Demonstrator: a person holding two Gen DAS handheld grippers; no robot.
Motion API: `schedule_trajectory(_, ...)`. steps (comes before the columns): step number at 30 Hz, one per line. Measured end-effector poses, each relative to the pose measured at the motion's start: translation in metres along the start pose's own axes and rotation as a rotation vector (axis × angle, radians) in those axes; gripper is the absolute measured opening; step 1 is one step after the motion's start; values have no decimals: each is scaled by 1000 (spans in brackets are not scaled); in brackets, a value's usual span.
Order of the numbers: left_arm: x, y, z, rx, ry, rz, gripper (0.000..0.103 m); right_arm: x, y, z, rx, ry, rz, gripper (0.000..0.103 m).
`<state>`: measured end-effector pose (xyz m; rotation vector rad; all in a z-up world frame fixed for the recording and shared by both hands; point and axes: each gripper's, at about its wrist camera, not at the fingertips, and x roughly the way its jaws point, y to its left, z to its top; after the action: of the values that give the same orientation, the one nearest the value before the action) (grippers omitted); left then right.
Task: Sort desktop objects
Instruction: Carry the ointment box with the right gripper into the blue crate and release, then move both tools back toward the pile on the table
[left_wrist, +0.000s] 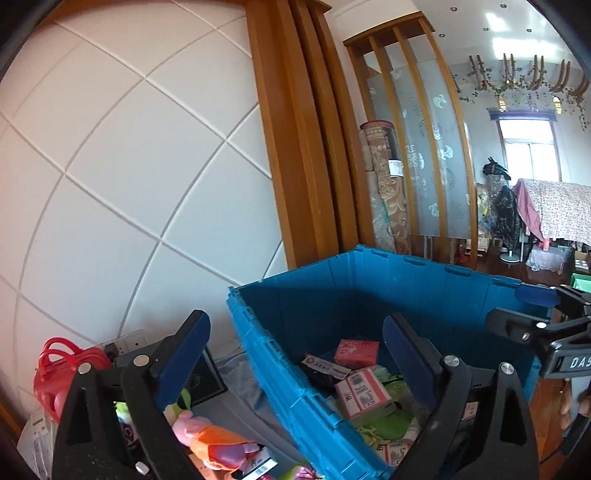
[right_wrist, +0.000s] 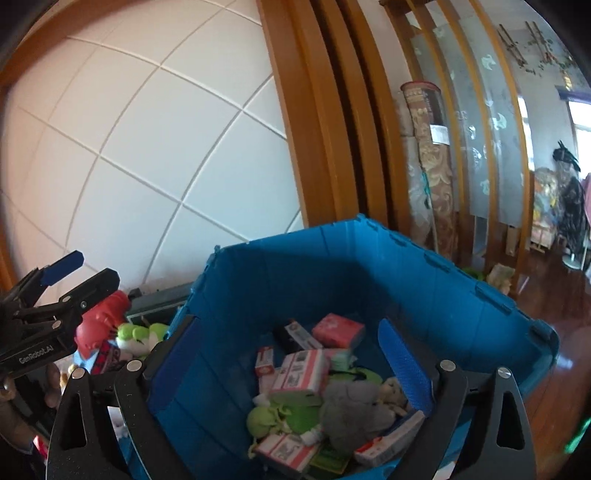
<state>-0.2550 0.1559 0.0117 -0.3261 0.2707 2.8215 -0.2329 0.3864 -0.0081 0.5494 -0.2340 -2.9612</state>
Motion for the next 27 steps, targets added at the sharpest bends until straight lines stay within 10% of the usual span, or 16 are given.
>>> schedule_trajectory(14, -67, 126, -92, -119, 112, 210, 96, -29, 123, -14, -126, -25, 208, 97)
schedule_trajectory(27, -150, 246, -190, -108, 227, 283, 96, 5, 269, -98, -171, 166, 256, 97)
